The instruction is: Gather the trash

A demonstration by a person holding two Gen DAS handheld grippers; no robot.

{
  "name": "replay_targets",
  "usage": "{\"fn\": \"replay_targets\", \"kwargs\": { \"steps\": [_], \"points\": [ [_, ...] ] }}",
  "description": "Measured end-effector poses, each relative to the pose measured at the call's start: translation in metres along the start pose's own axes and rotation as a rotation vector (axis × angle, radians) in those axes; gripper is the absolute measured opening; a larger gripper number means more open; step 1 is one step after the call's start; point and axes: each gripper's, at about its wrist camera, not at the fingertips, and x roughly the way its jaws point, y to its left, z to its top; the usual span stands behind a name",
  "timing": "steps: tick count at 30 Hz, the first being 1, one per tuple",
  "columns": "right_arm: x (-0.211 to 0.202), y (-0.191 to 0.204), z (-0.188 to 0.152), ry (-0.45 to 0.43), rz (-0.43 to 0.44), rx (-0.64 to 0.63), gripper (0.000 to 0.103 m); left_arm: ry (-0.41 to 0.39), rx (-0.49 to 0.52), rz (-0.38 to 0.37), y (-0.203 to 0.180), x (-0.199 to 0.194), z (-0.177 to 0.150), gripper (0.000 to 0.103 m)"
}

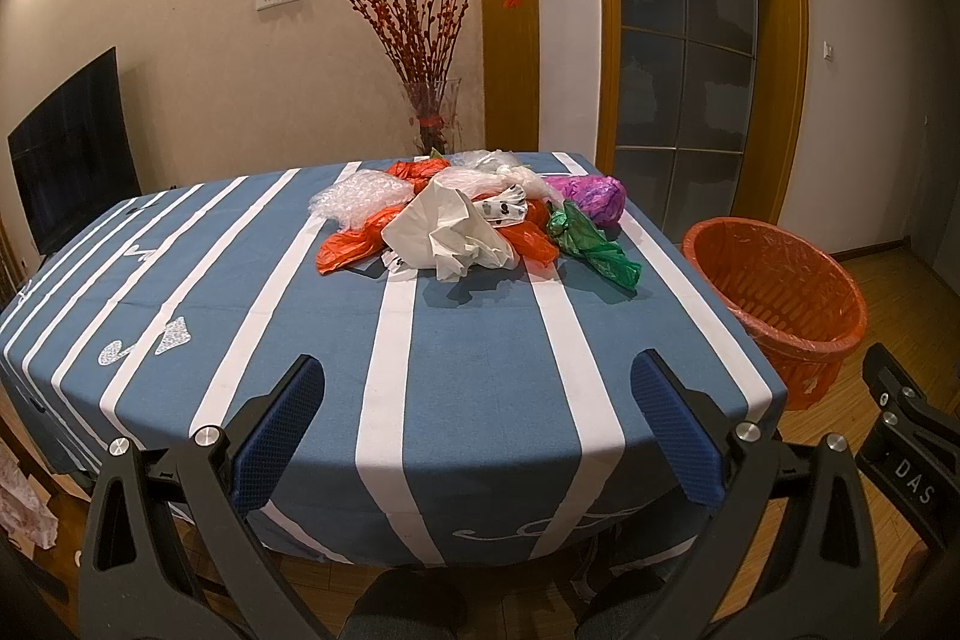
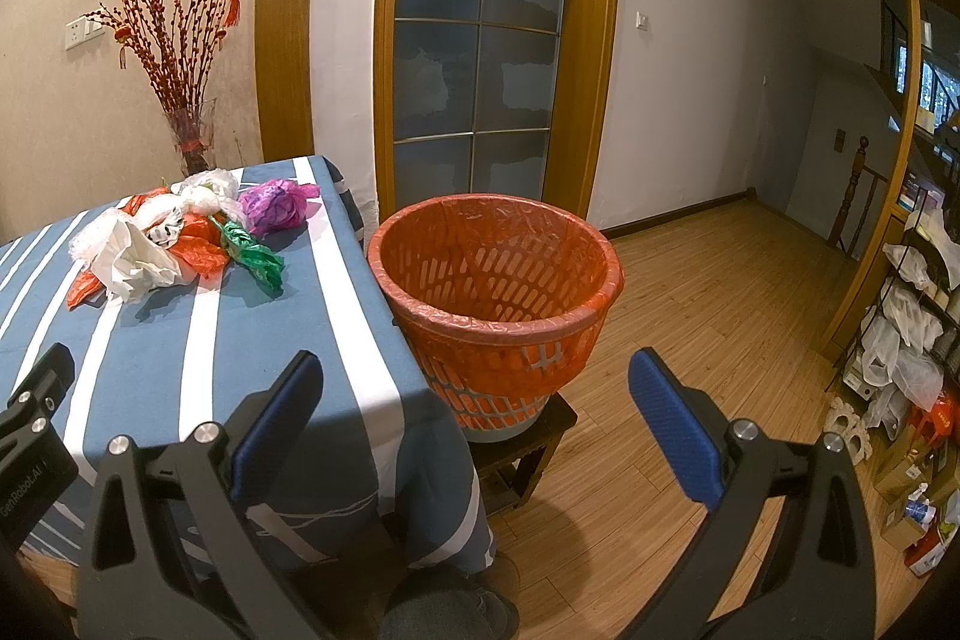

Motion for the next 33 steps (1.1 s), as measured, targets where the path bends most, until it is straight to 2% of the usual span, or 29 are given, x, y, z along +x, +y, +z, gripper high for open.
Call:
{"fn": "replay_targets", "kwargs": {
  "steps": [33],
  "points": [
    [0.0008,0.0009,0.0003,0.0,0.0,-0.001,0.099,0.002,0.0,0.0,-0.0016,-0.0038,0.002,0.101]
  ]
}}
